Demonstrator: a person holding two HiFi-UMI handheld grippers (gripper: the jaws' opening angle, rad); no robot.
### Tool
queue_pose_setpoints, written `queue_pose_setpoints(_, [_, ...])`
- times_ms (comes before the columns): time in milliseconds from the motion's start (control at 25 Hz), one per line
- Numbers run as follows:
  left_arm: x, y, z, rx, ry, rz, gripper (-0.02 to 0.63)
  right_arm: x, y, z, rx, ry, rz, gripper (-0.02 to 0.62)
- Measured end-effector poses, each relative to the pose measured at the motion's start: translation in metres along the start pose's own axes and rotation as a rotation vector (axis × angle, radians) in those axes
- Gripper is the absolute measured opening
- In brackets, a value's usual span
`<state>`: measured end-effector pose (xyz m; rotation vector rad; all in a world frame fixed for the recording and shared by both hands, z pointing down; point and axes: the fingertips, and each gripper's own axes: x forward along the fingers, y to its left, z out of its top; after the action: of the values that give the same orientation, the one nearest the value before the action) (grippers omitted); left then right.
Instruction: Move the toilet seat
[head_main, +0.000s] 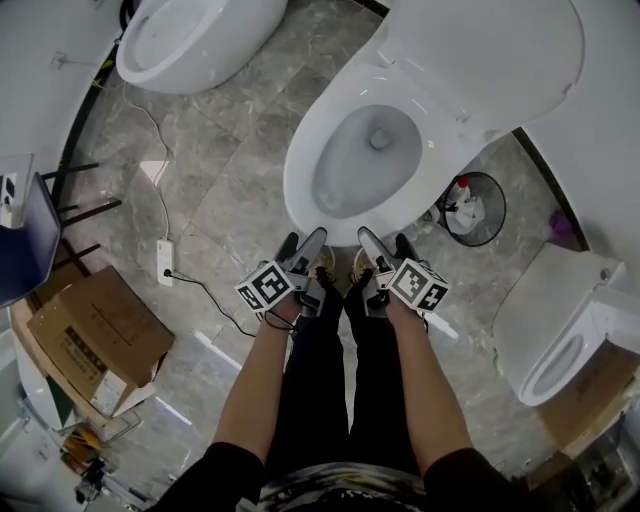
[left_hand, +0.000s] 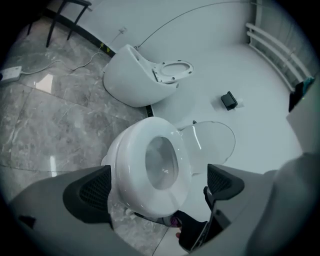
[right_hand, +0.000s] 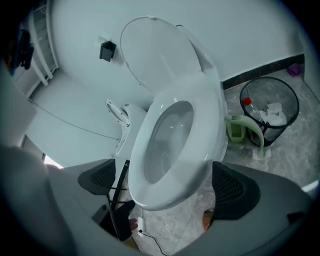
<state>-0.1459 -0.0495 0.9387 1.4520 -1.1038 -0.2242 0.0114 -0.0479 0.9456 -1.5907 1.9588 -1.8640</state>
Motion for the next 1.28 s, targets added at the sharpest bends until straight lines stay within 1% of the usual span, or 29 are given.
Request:
queue_pose_setpoints(120, [0.005,0.000,-0.002,-0.045,-0.004,-0.021,0.581,0.005,-0.002,0.002,0.054,-0.022,-0.007,0.584])
queue_pose_setpoints(280, [0.012,0.001,-0.005,-0.105,-0.020,-0.040,0.581,0.013,-0.004,-0.006,0.067,-0.011,-0.004,0.584])
queue_pose_setpoints(400, [0.017,0.005,-0.008,-0.154,-0.040,-0.035,0.580,0.017,-0.007,-0.011,0.076,-0.003,-0.003,0.584])
queue_pose_setpoints(520, [0.018,0.007,-0.009,-0.169,-0.064,-0.017,0.579,0.023,-0.008,-0.017,0.082,0.017,-0.001,0.584])
queue_pose_setpoints(600, [0.017,0.008,-0.008,-0.177,-0.076,-0.014,0.577,0.026,-0.009,-0.017,0.135,0.005,0.005,0.581])
queue_pose_setpoints(640, [0.017,0.008,-0.008,-0.180,-0.079,-0.015,0.575,0.025,-0.010,-0.015,0.173,-0.010,0.006,0.572])
queue_pose_setpoints(680, [0.016,0.009,-0.008,-0.181,-0.078,-0.014,0.572,0.024,-0.013,-0.014,0.213,-0.027,0.005,0.541])
queue_pose_setpoints(760, [0.015,0.011,-0.009,-0.180,-0.070,-0.001,0.552,0.020,-0.021,-0.013,0.255,-0.043,-0.013,0.446])
queue_pose_setpoints(840, [0.013,0.019,-0.011,-0.186,-0.062,0.038,0.491,0.017,-0.030,-0.016,0.242,-0.035,-0.048,0.349])
queue_pose_setpoints(920, [0.011,0.031,-0.013,-0.199,-0.057,0.085,0.364,0.016,-0.037,-0.018,0.256,-0.038,-0.079,0.294])
queue_pose_setpoints(960, [0.010,0.035,-0.014,-0.205,-0.056,0.100,0.321,0.016,-0.039,-0.018,0.279,-0.047,-0.090,0.267])
queue_pose_setpoints(1000, [0.009,0.038,-0.014,-0.210,-0.054,0.109,0.292,0.015,-0.041,-0.018,0.299,-0.054,-0.099,0.245])
queue_pose_setpoints(1120, [0.005,0.040,-0.015,-0.222,-0.045,0.116,0.236,0.012,-0.043,-0.017,0.303,-0.064,-0.126,0.206])
queue_pose_setpoints(1160, [0.003,0.040,-0.015,-0.228,-0.044,0.116,0.209,0.011,-0.041,-0.017,0.299,-0.068,-0.130,0.198])
queue_pose_setpoints(1280, [-0.002,0.036,-0.014,-0.243,-0.045,0.104,0.146,0.006,-0.036,-0.014,0.312,-0.084,-0.128,0.193])
